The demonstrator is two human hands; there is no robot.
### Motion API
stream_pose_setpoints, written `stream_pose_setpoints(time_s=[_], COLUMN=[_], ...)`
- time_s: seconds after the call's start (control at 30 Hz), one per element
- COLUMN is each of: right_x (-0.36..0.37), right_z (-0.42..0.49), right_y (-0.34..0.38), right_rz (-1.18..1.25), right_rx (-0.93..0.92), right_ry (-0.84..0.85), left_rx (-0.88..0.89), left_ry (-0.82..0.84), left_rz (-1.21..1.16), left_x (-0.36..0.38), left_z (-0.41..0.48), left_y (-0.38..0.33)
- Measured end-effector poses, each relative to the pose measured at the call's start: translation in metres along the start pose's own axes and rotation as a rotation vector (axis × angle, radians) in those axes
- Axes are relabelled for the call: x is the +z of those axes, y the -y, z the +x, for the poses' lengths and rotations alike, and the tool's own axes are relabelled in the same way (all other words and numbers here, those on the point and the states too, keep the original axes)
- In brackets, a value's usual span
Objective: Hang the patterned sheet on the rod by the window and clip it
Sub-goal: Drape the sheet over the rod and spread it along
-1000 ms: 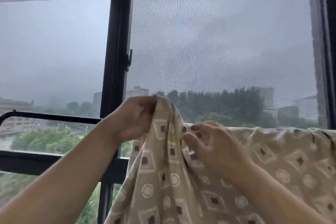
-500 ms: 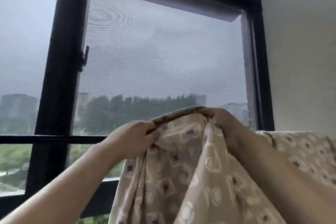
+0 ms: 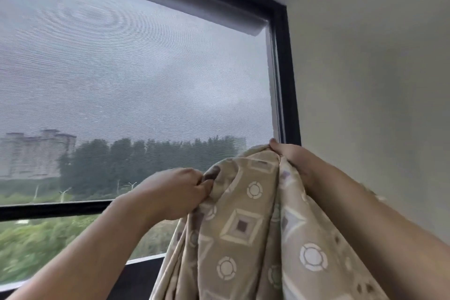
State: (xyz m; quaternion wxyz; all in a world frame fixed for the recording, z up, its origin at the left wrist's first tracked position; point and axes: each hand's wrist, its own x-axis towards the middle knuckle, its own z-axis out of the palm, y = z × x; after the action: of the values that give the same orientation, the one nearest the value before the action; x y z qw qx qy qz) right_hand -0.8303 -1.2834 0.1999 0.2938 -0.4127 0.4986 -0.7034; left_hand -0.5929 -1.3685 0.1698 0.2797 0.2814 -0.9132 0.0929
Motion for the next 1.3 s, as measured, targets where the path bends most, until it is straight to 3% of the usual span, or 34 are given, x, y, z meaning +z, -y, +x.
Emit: stream_pose_setpoints(time_s=[0.07, 0.17, 0.3, 0.4, 0.5, 0.57, 0.67, 0.7, 0.73, 0.83, 0.9, 0.97, 1.03, 1.07, 1.2, 1.3], right_x=[-0.036, -0.086, -0.159, -0.204, -0.235, -0.252, -0.266, -0.267, -0.266, -0.258, -0.252, -0.250, -0.251, -0.252, -0.244, -0.204], right_z=[0.015, 0.038, 0.067, 0.080, 0.080, 0.087, 0.099, 0.100, 0.098, 0.096, 0.095, 0.093, 0.093, 0.091, 0.064, 0.010], right_y=[0.001, 0.007, 0.007, 0.004, 0.000, -0.009, -0.023, -0.026, -0.029, -0.036, -0.038, -0.038, -0.040, -0.039, -0.025, -0.017], right_rz=[0.009, -0.034, -0.152, -0.527, -0.910, -1.049, -1.159, -1.148, -1.126, -1.035, -0.977, -0.935, -0.965, -1.004, -1.202, -1.095], right_rx=[-0.006, 0.015, -0.004, -0.122, -0.238, -0.213, -0.163, -0.168, -0.170, -0.197, -0.207, -0.241, -0.312, -0.356, -0.638, -0.745], right_ry=[0.022, 0.033, -0.109, -0.325, -0.390, -0.359, -0.215, -0.177, -0.153, -0.102, -0.082, -0.106, -0.132, -0.136, -0.124, 0.104], left_rx=[-0.005, -0.155, -0.230, -0.292, -0.358, -0.364, -0.188, -0.184, -0.241, -0.549, -0.705, -0.756, -0.699, -0.649, -0.599, -0.500], left_ry=[0.014, 0.083, 0.133, 0.135, 0.107, -0.016, -0.500, -0.586, -0.579, -0.355, -0.477, -0.661, -0.586, -0.544, -0.668, -0.590], left_rz=[-0.086, -0.263, 0.047, 0.164, 0.093, 0.033, 0.136, 0.111, 0.017, -0.360, -0.704, -1.270, -1.740, -1.810, -1.580, -1.676], left_x=[0.007, 0.021, 0.041, 0.038, 0.034, 0.043, 0.087, 0.102, 0.116, 0.150, 0.156, 0.153, 0.147, 0.142, 0.129, 0.125], left_z=[0.020, 0.044, 0.047, 0.040, 0.034, 0.033, 0.033, 0.032, 0.033, 0.044, 0.053, 0.061, 0.063, 0.063, 0.065, 0.059], left_y=[-0.028, -0.049, -0.054, -0.055, -0.051, -0.057, -0.093, -0.117, -0.141, -0.188, -0.199, -0.201, -0.201, -0.202, -0.220, -0.239])
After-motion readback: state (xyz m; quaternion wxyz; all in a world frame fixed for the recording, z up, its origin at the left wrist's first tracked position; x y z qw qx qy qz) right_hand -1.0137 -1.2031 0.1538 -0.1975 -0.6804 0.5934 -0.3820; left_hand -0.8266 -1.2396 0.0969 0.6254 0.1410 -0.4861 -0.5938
